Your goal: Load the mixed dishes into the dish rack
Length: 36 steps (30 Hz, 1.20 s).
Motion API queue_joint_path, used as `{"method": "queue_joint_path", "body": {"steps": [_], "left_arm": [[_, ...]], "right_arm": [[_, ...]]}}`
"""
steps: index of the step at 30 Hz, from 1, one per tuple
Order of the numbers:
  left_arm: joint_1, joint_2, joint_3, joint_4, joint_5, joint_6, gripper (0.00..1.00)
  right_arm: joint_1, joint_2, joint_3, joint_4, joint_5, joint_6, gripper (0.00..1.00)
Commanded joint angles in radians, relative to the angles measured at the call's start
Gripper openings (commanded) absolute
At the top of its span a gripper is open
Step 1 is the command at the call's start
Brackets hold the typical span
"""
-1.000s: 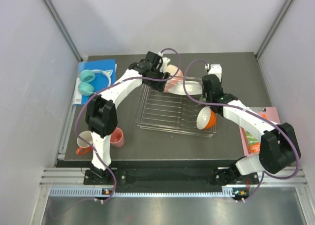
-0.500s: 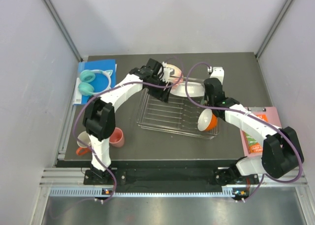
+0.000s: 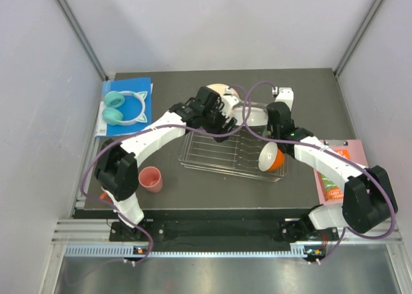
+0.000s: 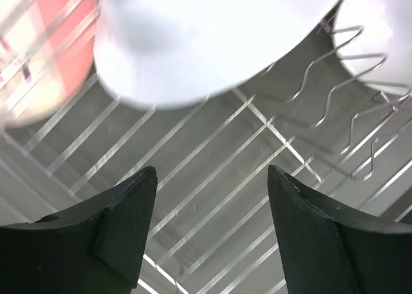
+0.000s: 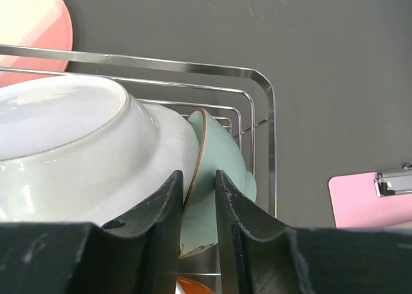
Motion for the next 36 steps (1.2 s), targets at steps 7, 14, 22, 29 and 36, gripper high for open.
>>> {"method": "queue_joint_path", "body": {"steps": [7,14,22,29,36], "left_arm": [[-0.04,0.032,-0.031,0.24,-0.191,0.182,0.8],[-0.035,0.11,0.069,0.277,-0.294,0.202,0.83],[-0.024,0.24,0.294,0.212,-0.305,0.116,0.84],[0.014,0.32,0.44,0.143,-0.262,0.026,0.84],[0.017,0.335,0.439,0.126,-0.211,-0.023,0.83]], "right_arm": [[-0.003,-0.025,-0.056,-0.077,-0.037,0.043,0.22],[-0.001,-0.042,-0.102,-0.063,-0.051,0.048,0.21],[-0.003,-0.046,-0.143,-0.048,-0.063,0.048,0.19],[-0.001,-0.054,-0.165,-0.04,-0.071,0.048,0.17],[0.025,-0.06,-0.142,-0.105,-0.091,0.072,0.13]]}}
